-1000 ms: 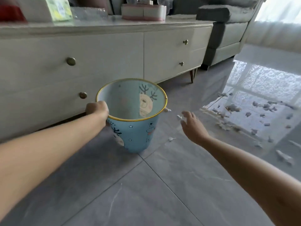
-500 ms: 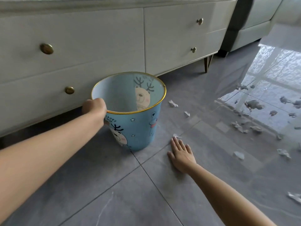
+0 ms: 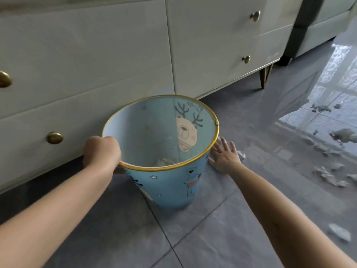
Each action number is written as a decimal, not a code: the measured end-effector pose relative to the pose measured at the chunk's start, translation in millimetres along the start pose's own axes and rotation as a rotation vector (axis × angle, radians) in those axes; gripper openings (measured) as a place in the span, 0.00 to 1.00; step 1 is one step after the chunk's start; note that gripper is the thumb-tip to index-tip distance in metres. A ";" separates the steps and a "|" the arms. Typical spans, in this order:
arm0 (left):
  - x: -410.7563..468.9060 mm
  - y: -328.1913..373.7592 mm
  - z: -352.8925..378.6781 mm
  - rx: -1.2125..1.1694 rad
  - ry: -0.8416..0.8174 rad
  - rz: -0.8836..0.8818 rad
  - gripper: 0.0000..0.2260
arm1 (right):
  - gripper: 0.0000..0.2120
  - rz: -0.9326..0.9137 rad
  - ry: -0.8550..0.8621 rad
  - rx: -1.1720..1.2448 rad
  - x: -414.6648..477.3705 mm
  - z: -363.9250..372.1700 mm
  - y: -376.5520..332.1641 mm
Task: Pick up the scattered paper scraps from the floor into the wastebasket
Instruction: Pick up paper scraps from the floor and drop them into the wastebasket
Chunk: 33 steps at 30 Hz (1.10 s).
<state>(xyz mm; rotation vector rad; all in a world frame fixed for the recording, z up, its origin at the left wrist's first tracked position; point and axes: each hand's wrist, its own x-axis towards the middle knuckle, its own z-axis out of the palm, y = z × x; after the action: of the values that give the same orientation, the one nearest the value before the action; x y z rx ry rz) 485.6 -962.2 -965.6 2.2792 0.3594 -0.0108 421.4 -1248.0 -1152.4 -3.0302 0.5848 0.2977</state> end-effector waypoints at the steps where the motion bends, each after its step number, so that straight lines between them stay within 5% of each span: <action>1: -0.9 2.8 1.6 -0.005 -0.006 0.014 0.14 | 0.33 0.022 -0.001 -0.026 9.2 -4.4 4.8; 11: 14.0 1.4 10.0 -0.029 -0.014 0.029 0.13 | 0.33 0.106 0.039 0.122 26.7 17.3 21.3; 21: -3.6 8.7 -0.3 -0.098 -0.054 -0.006 0.15 | 0.29 0.088 0.047 0.281 -98.9 34.6 35.0; 26: -21.6 10.1 -5.2 -0.106 -0.052 -0.026 0.18 | 0.41 0.037 -0.149 0.214 -191.0 28.9 54.2; 29: -39.0 15.7 -1.3 -0.105 -0.090 0.003 0.19 | 0.38 -0.005 -0.292 0.133 -239.7 26.1 76.7; 33: -90.7 34.1 7.1 -0.121 -0.279 0.067 0.18 | 0.42 -0.054 -0.438 0.139 -304.1 -0.5 105.6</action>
<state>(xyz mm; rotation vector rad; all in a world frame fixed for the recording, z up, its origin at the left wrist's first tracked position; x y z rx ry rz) 408.3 -1012.0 -934.3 2.1328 0.1329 -0.2636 105.2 -1235.2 -1093.0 -2.7121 0.4628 0.8474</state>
